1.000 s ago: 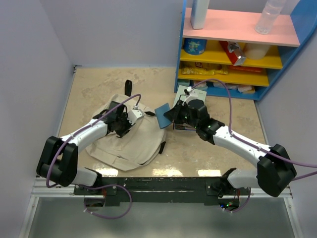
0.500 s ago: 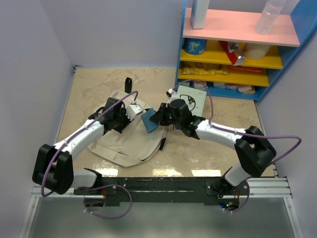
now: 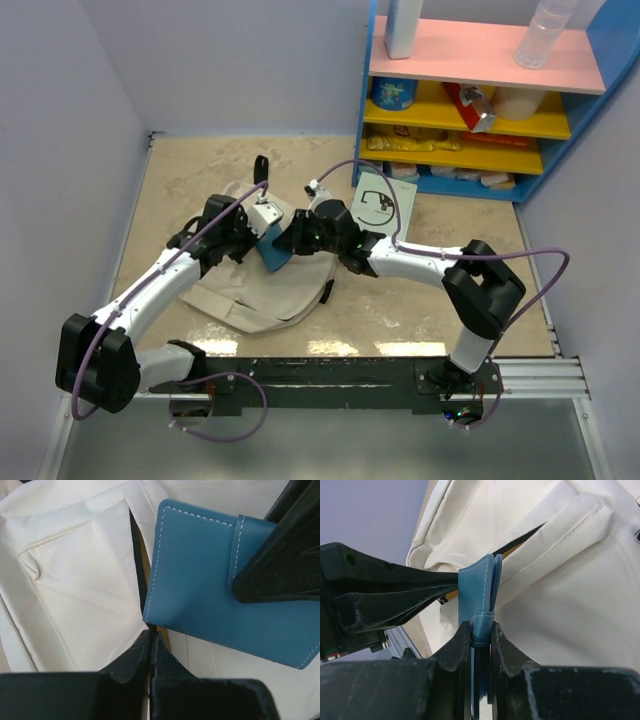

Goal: Pack the student bag
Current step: Place the personal item in the student bag.

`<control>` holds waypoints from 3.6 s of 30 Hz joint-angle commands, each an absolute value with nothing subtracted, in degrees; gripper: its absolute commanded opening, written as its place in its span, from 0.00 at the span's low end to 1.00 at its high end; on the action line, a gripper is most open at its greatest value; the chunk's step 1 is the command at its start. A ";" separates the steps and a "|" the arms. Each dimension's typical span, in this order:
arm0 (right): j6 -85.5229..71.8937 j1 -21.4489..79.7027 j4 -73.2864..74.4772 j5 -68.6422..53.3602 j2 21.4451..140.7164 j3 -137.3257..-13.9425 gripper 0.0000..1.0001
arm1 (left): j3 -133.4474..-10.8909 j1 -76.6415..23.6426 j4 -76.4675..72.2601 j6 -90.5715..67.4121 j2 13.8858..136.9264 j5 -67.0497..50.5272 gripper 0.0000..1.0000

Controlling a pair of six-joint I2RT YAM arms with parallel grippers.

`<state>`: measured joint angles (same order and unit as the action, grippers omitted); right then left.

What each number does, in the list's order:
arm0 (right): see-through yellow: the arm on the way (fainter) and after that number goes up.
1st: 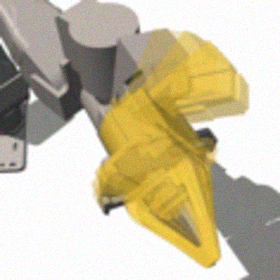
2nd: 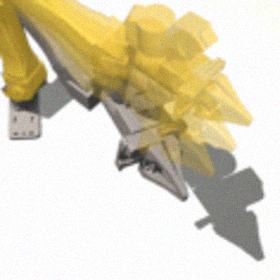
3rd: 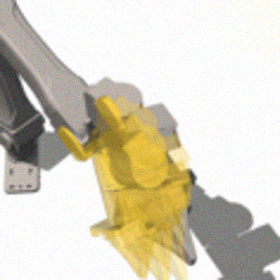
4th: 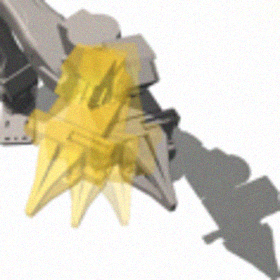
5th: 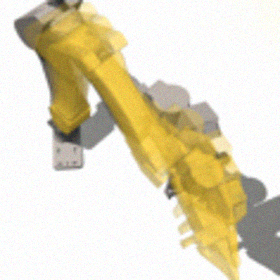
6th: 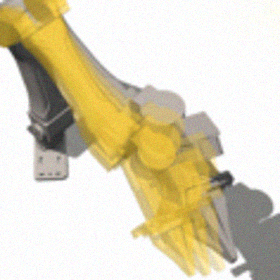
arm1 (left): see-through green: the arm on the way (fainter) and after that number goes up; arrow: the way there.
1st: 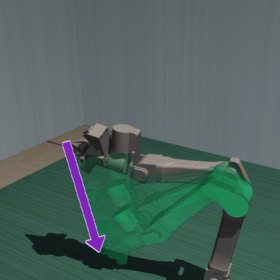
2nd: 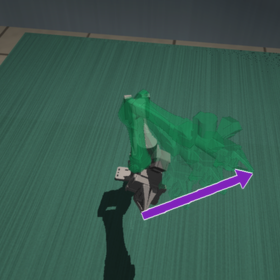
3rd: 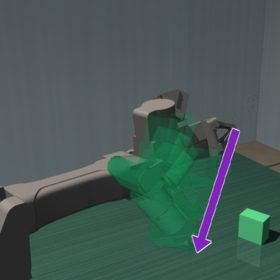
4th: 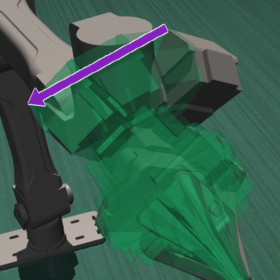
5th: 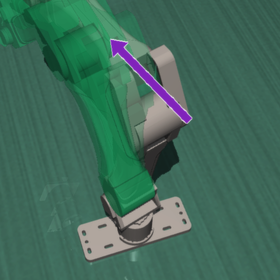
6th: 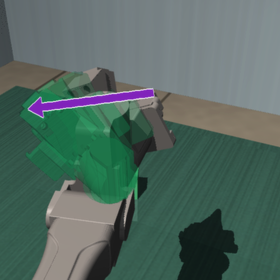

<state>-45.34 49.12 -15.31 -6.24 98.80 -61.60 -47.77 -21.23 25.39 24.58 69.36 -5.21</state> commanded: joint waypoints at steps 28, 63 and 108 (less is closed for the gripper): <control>-59.50 49.57 -31.27 -8.35 108.98 -62.93 0.00 | -47.46 -21.27 26.90 27.94 65.57 -21.09 0.00; -72.41 53.44 -56.76 7.92 113.81 -57.92 0.00 | -55.10 -19.34 30.15 27.42 68.47 -36.12 0.00; -49.40 53.35 -17.84 15.91 100.54 -57.04 0.09 | -50.89 -18.28 28.39 29.35 68.20 -34.45 0.00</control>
<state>-51.05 54.41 -19.27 12.05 100.14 -53.32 -50.76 -18.70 32.47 28.14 69.04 -32.77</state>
